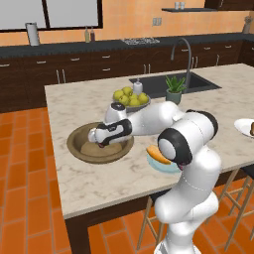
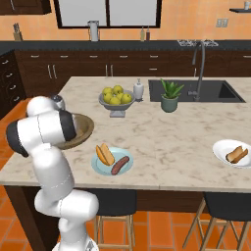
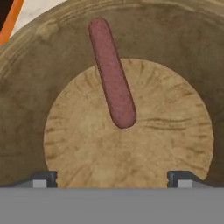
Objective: Place one bun and one sausage from the bowl on each plate.
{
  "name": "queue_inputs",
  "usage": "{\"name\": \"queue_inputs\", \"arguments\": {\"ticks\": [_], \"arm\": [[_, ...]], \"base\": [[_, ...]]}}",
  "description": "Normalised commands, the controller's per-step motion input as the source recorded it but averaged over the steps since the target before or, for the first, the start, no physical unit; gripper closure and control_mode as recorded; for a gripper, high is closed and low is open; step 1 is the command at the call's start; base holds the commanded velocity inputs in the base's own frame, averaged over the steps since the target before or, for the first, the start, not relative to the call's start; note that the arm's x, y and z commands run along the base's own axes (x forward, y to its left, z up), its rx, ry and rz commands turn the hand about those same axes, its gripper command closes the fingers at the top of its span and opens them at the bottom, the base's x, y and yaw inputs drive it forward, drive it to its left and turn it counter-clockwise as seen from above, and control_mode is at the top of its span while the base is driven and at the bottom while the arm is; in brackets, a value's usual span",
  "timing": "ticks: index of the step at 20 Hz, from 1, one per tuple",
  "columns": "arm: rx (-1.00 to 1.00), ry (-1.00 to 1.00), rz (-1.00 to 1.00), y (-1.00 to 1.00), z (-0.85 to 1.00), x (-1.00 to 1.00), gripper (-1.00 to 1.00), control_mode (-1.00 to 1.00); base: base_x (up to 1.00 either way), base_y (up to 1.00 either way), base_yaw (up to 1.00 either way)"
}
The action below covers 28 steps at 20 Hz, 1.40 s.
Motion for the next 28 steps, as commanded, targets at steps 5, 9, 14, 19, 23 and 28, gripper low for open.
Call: {"name": "queue_inputs", "arguments": {"ticks": [5,9,14,19,23,28], "arm": [[-0.02,-0.03,0.00,0.08,-0.20,0.36,-1.00,-1.00],[-0.02,-0.02,0.00,0.36,-0.15,0.21,-1.00,-1.00],[0.00,-0.02,0.00,0.21,-0.13,0.37,-1.00,-1.00],[0.00,0.00,0.00,0.01,-0.23,0.42,-1.00,-1.00],[0.00,0.00,0.00,0.00,-0.17,0.46,-1.00,-1.00],[0.00,0.00,0.00,0.00,-0.29,0.25,-1.00,-1.00]], "base": [[0.00,0.00,0.00],[0.00,0.00,0.00],[0.00,0.00,0.00],[0.00,0.00,0.00],[0.00,0.00,0.00],[0.00,0.00,0.00]]}}
